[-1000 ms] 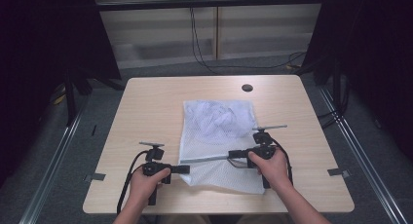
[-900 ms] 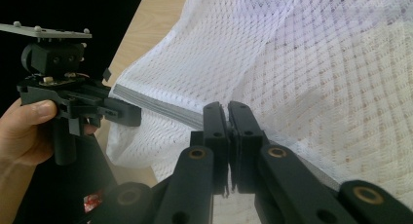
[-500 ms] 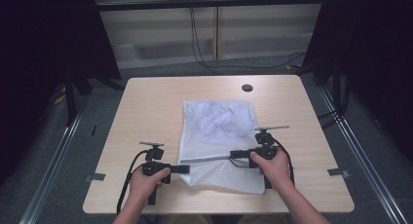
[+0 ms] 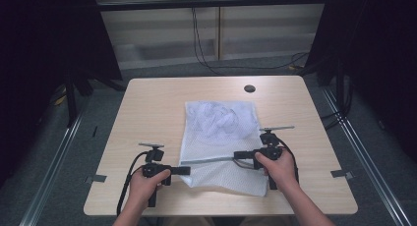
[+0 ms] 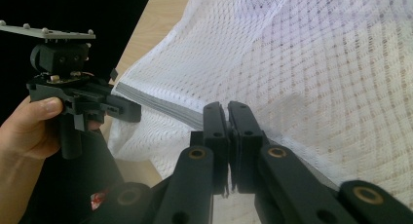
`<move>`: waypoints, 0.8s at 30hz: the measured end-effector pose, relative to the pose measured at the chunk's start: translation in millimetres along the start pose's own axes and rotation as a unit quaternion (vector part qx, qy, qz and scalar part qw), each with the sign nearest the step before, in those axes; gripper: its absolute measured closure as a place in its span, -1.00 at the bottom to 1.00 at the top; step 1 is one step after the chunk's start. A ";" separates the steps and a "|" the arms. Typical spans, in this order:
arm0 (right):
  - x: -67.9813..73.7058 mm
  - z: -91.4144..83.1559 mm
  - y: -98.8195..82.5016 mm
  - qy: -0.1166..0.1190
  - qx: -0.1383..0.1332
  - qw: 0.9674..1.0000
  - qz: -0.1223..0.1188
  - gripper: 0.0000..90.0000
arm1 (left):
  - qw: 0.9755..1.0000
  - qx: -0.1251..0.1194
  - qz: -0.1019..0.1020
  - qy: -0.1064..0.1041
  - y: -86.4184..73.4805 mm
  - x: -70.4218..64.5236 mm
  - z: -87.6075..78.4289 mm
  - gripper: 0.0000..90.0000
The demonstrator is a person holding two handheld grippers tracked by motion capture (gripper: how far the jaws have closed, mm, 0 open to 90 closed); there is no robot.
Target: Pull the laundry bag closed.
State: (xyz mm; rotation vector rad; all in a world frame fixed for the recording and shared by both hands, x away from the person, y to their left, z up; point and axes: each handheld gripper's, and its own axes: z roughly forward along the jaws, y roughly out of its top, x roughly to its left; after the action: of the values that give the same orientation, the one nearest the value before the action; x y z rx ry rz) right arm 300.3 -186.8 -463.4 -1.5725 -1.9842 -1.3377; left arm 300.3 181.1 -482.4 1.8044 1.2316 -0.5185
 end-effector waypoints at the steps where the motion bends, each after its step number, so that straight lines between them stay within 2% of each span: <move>1: -0.1 -0.1 0.0 0.001 -0.001 1.000 -0.001 0.95 | 1.000 0.000 0.000 -0.002 0.0 0.3 -0.1 0.97; 5: -1.0 0.1 0.5 0.000 0.000 1.000 0.000 0.95 | 1.000 0.000 0.002 0.001 -0.5 -0.1 -0.7 0.97; 6: -1.0 0.2 0.6 -0.002 0.002 1.000 -0.001 0.95 | 1.000 -0.003 -0.004 -0.001 -0.7 -0.7 -0.7 0.97; 9: -1.3 0.3 0.9 0.003 0.001 1.000 0.001 0.95 | 1.000 -0.002 0.001 -0.001 -1.0 0.7 -2.0 0.97; 12: -0.5 0.8 1.2 0.003 0.004 1.000 0.003 0.95 | 1.000 -0.007 -0.006 -0.002 -1.6 0.5 -2.4 0.97; 22: -1.9 -1.5 2.0 0.008 0.003 1.000 0.003 0.95 | 1.000 -0.004 0.002 0.001 -3.0 2.9 -6.8 0.97; 24: -1.1 -0.5 1.8 0.007 0.004 1.000 0.002 0.95 | 1.000 -0.009 -0.005 0.002 -3.1 2.3 -6.7 0.97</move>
State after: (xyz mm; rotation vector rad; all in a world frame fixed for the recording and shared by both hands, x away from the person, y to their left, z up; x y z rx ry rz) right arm 302.1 -187.9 -463.0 -1.5596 -1.9747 -1.3321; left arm 297.6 188.4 -481.8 1.7858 1.2447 -0.5079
